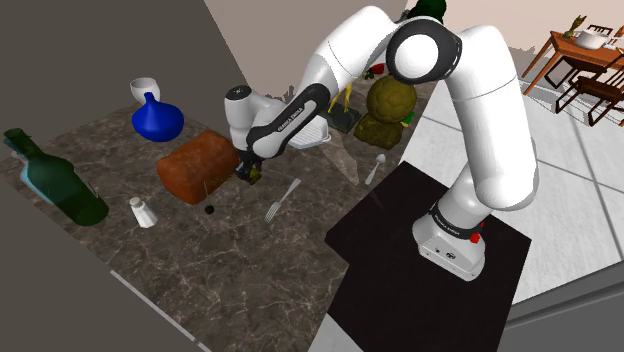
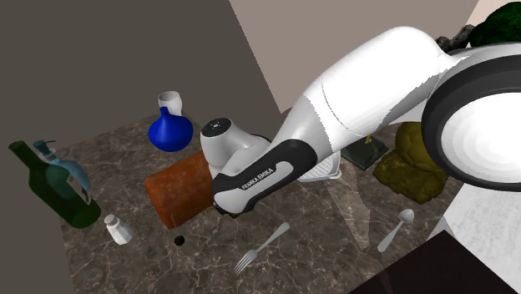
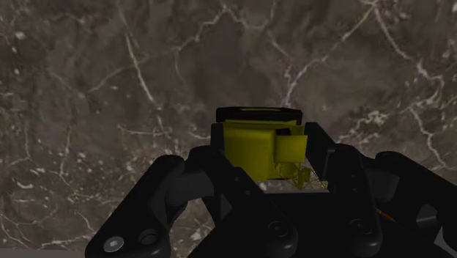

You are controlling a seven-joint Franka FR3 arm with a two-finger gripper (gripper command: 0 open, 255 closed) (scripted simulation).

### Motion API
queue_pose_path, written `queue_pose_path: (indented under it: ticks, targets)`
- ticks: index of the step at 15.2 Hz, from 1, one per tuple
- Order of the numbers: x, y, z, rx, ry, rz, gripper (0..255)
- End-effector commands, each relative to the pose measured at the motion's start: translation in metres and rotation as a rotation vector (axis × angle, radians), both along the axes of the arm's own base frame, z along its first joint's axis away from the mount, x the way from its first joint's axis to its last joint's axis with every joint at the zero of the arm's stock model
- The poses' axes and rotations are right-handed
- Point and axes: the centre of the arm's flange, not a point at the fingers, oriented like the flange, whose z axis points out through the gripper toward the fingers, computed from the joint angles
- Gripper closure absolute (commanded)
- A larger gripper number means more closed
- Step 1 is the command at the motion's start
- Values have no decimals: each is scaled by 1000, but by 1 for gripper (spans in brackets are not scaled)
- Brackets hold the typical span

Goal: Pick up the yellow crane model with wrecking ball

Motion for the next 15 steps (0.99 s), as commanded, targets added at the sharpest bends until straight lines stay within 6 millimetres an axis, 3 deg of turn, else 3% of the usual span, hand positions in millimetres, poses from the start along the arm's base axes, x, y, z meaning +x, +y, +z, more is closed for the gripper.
queue_pose_path:
  ticks: [1,13,15]
  targets:
    - [1,0,10,0,0,0,255]
    - [1,0,73,0,0,0,255]
    - [1,0,74,0,0,0,255]
